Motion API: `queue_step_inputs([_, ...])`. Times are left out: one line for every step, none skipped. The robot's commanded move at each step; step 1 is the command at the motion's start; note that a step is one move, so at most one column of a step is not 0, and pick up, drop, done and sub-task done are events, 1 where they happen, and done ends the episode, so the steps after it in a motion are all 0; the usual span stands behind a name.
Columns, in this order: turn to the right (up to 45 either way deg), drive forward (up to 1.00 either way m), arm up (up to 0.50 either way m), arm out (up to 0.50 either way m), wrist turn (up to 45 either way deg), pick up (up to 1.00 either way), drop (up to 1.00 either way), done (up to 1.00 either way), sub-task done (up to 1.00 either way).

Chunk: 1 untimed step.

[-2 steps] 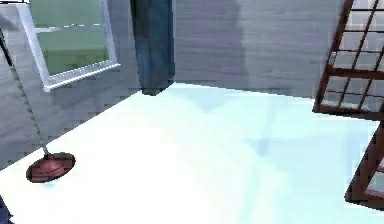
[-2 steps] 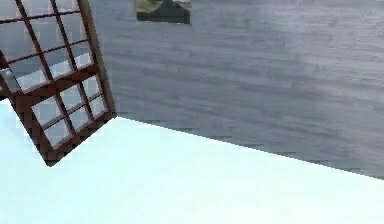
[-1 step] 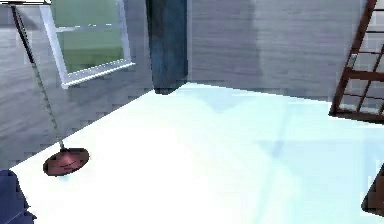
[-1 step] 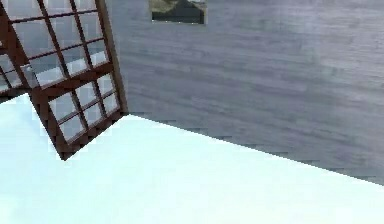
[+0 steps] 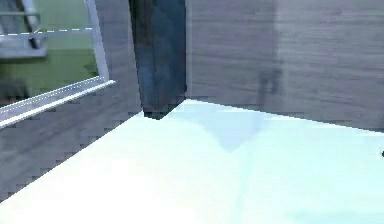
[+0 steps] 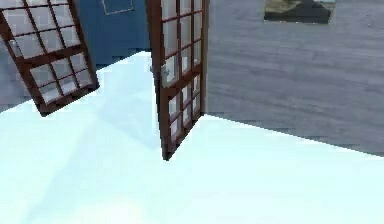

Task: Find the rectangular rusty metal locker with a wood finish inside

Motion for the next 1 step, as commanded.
queue_step_inputs([0.0,1.0,0.0,0.0,0.0,0.0,0.0,0.0,0.0])
